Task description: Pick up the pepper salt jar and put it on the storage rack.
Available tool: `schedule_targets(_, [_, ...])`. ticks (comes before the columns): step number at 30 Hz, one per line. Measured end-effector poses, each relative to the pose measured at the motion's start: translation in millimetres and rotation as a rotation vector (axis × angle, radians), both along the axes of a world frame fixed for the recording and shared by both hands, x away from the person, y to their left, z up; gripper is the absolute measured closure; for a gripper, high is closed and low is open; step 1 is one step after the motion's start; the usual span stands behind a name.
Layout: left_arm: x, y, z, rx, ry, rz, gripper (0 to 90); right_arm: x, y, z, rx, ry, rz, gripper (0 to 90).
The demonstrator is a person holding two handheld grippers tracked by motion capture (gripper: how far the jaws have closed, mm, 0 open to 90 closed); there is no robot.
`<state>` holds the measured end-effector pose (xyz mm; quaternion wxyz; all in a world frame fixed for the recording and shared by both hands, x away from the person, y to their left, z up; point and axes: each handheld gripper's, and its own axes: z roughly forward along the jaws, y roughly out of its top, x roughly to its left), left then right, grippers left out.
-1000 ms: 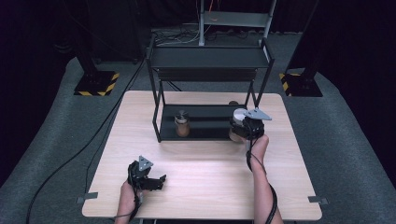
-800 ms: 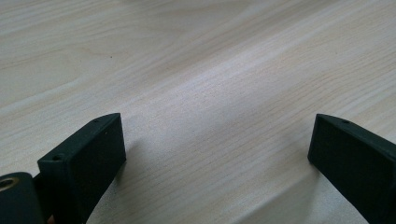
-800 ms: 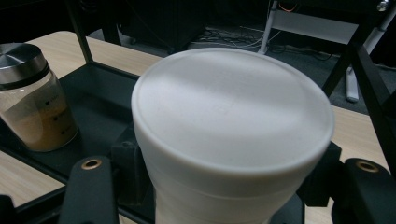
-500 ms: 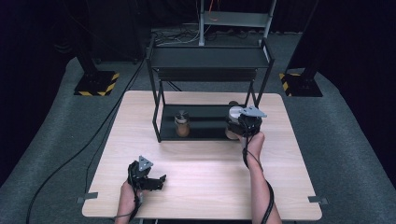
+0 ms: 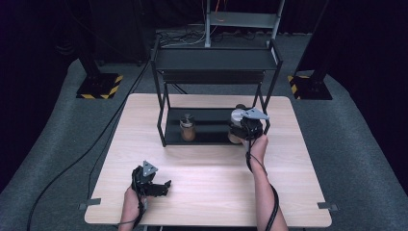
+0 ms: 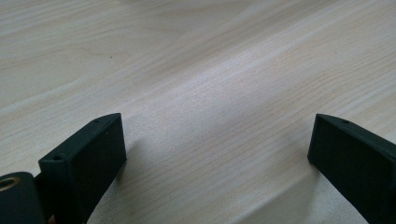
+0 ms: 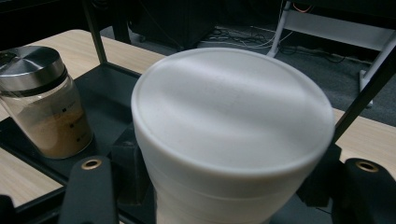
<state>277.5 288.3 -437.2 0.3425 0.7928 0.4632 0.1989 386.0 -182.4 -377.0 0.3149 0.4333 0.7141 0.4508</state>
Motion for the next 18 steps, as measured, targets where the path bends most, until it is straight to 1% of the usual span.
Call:
schedule_targets(10, [-0.1, 0.0, 0.0, 0.000, 0.000, 0.000, 3.9, 4.8, 4.4, 0.7, 0.003, -0.001, 0.017, 33.3])
schedule_targets(18, [-0.1, 0.1, 0.0, 0.000, 0.000, -0.001, 3.9, 9.2, 10.5, 1.2, -0.005, 0.003, 0.032, 33.3])
